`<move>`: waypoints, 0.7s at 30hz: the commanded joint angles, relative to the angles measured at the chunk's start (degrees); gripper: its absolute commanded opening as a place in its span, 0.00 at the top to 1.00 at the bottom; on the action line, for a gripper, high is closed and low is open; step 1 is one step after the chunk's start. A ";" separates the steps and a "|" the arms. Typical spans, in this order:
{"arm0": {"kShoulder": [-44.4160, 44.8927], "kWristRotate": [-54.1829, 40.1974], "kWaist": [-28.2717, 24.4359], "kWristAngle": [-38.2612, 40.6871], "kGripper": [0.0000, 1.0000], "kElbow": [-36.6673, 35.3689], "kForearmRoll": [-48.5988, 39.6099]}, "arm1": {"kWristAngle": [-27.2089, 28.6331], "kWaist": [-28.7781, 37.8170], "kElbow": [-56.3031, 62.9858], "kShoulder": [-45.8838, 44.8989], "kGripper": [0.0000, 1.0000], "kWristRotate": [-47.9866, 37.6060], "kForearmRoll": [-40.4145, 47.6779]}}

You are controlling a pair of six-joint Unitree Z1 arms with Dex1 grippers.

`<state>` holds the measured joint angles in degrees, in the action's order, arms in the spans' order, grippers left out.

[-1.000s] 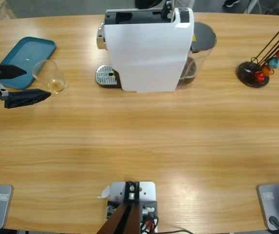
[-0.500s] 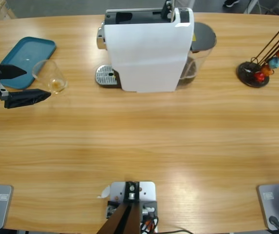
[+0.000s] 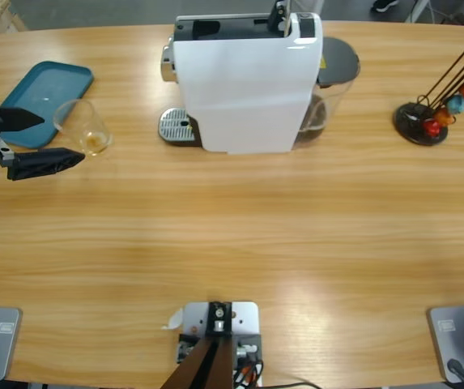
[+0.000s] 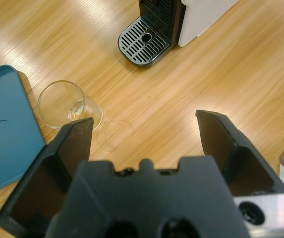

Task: Pour coffee

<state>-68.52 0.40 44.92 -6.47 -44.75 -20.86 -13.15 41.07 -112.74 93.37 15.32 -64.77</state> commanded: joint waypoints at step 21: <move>-3.27 0.53 0.43 -0.08 0.09 0.45 -0.24 | 58.92 19.75 20.15 7.42 1.00 -5.35 31.47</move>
<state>-69.80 0.49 44.92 -6.47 -44.75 -20.86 41.99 58.74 -89.91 94.56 9.21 -35.09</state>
